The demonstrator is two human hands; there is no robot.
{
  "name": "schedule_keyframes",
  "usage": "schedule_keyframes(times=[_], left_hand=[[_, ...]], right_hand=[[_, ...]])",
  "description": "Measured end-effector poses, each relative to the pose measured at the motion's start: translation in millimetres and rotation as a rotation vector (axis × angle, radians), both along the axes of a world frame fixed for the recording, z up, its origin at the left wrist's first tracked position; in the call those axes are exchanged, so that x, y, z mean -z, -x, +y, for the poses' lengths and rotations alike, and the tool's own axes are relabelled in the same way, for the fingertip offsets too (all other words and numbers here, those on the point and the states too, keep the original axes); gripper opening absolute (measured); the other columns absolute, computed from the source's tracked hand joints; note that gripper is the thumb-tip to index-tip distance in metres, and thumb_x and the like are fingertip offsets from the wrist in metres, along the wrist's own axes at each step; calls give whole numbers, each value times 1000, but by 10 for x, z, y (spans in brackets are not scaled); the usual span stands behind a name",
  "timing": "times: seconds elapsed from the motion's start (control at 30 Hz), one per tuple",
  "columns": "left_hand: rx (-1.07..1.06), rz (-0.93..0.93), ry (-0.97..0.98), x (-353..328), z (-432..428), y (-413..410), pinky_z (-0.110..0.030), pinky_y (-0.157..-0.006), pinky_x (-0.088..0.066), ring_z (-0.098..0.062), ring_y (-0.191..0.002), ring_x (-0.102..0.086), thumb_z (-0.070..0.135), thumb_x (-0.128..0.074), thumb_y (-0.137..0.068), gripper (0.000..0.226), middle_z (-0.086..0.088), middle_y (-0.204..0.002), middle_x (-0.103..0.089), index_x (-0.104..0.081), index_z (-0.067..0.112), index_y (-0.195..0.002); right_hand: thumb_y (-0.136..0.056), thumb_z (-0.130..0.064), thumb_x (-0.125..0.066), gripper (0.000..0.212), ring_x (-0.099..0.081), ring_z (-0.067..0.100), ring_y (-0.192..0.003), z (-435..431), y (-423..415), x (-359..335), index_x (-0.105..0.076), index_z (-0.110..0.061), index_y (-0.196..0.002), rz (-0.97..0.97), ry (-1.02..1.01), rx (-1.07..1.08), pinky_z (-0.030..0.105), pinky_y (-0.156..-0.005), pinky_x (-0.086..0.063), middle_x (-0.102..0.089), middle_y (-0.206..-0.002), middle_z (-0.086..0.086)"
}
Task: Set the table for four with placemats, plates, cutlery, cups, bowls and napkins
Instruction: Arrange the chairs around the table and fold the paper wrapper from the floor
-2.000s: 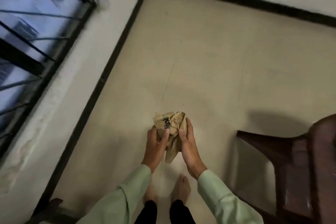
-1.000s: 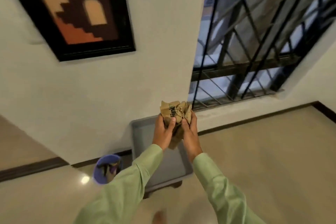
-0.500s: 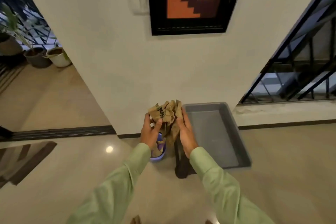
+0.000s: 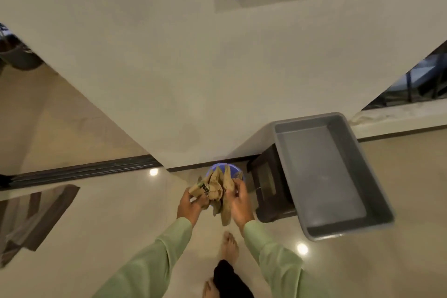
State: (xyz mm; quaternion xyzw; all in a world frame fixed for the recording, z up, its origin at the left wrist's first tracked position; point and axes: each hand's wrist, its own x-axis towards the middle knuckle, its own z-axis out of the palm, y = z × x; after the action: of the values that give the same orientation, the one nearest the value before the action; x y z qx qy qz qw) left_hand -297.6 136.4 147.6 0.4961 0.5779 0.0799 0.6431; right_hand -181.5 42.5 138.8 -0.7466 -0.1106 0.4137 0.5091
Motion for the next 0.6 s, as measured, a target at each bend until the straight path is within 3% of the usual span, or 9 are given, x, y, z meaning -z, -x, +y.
schedule_keyframes(times=[0.1,0.2,0.27,0.37,0.47,0.6], left_hand=[[-4,93,83,595,235,-150,-38,-78,-50,-27,-89,-62,26,-69,-66,30,-2,-94,-66,-61,21,-95],[54,168,52,1342,517,-281,-37,-78,-44,-25,-87,-59,16,-67,-88,7,-2,-89,-67,-64,22,-91],[97,192,32,1891,683,-373,-39,-83,-47,-23,-89,-61,18,-63,-90,8,-1,-90,-70,-67,25,-91],[148,186,-3,2652,880,-491,-44,-86,-52,-26,-93,-67,31,-65,-77,17,2,-91,-74,-70,32,-93],[169,153,-59,3177,995,-647,-33,-80,-52,-20,-90,-66,15,-67,-78,24,2,-93,-73,-68,32,-95],[223,183,-71,3765,1062,-790,-26,-70,-46,-19,-85,-61,2,-59,-88,28,-1,-95,-69,-64,27,-98]], right_hand=[[-98,-35,-55,22,-60,14,-109,187,-87,727,-59,-36,-119,-21,48,26,31,-93,-52,-57,-121,-7],[-98,-33,-56,29,-57,11,-108,343,-208,1481,-60,-33,-127,-25,90,80,16,-88,-50,-45,-124,-4],[-98,-22,-57,30,-57,7,-107,462,-277,1975,-61,-31,-127,-39,85,78,7,-83,-47,-48,-123,-6],[-96,-14,-59,31,-60,8,-108,617,-323,2733,-63,-36,-118,-145,70,71,14,-88,-49,-59,-124,-6],[-95,-14,-61,29,-61,7,-97,717,-361,3275,-64,-32,-117,-315,184,77,14,-83,-49,-66,-112,-9],[-94,-15,-64,29,-62,2,-90,800,-390,3675,-65,-26,-120,-374,241,126,13,-81,-52,-68,-102,-11]])
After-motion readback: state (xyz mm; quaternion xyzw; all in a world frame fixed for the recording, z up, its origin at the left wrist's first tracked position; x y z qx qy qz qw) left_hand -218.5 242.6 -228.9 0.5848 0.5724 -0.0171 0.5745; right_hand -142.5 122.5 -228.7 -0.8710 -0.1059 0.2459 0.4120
